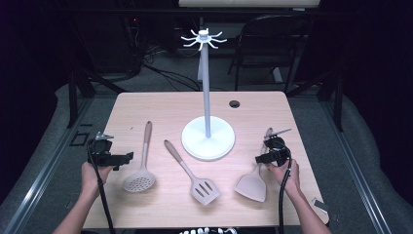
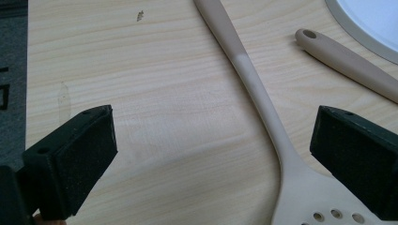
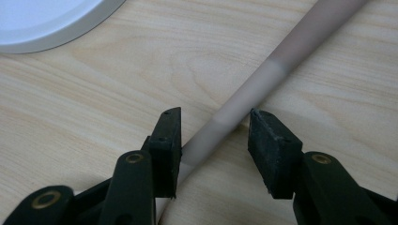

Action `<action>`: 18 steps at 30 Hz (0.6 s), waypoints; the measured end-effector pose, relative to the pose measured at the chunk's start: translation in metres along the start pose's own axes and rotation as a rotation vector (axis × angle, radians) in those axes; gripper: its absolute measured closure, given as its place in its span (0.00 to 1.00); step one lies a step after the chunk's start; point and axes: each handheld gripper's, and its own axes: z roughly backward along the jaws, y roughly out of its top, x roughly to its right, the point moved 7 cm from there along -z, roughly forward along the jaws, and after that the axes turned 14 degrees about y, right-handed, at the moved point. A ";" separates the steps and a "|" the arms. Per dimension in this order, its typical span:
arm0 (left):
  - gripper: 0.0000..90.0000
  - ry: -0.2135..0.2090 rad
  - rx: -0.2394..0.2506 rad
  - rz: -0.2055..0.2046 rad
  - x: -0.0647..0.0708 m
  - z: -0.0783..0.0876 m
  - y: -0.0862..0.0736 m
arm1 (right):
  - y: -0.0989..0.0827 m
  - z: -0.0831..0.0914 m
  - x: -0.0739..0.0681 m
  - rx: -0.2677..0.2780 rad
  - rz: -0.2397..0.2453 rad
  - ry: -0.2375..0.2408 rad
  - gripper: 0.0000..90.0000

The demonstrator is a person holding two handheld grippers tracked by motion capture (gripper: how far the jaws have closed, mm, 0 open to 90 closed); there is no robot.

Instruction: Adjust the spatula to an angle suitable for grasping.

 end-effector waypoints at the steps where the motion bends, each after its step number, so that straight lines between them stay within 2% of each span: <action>1: 0.01 0.000 -0.001 0.000 0.000 0.000 0.000 | 0.000 0.000 0.001 0.004 -0.007 0.001 0.62; 18: 0.01 0.000 0.003 -0.003 -0.003 0.001 -0.001 | 0.000 0.004 0.002 -0.021 -0.021 0.002 0.65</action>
